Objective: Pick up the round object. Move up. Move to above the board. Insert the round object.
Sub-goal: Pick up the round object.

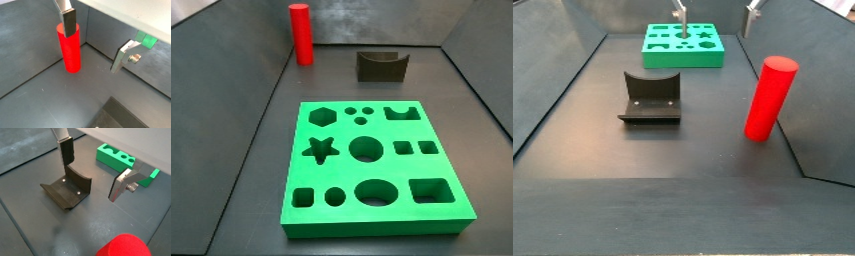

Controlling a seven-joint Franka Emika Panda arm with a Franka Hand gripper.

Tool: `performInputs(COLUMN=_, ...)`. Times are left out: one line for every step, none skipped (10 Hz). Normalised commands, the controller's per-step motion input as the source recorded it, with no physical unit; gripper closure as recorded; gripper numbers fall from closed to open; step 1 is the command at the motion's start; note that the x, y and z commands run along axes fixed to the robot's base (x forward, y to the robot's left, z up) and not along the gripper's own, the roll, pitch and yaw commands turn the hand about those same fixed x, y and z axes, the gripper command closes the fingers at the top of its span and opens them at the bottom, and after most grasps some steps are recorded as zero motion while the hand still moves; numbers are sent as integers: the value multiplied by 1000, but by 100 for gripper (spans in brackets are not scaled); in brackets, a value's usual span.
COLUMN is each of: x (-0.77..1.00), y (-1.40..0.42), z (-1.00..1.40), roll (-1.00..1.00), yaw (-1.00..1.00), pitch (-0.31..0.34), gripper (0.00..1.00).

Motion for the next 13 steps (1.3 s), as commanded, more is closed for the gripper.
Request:
performInputs(x=-1000, y=303, z=0, roll=81, yaw=-120, pitch=-104, gripper=0)
performInputs(x=-1000, y=326, z=140, roll=90, yaw=-66, pitch=-121, gripper=0)
performInputs(x=-1000, y=277, z=194, roll=83, yaw=-17, pitch=-163, gripper=0)
performInputs(x=-920, y=109, z=0, roll=51, yaw=0, pitch=-180, gripper=0)
performInputs(x=-554, y=43, z=-71, roll=-26, yaw=34, pitch=-116, gripper=0)
performInputs(x=-631, y=60, z=-71, roll=-36, yaw=49, pitch=-137, gripper=0)
performInputs(x=-643, y=123, z=-66, roll=-23, yaw=43, pitch=-129, gripper=0)
performInputs(x=-611, y=166, z=-94, roll=0, yaw=34, pitch=-116, gripper=0)
performInputs(x=0, y=51, z=-237, roll=0, yaw=0, pitch=0, gripper=0)
performInputs(x=269, y=0, z=-314, roll=0, yaw=0, pitch=34, gripper=0)
performInputs(x=354, y=0, z=-349, roll=0, yaw=-6, pitch=47, gripper=0)
performInputs(x=257, y=23, z=-369, roll=-21, yaw=-3, pitch=31, gripper=0)
performInputs(x=0, y=103, z=-383, roll=0, yaw=0, pitch=0, gripper=0)
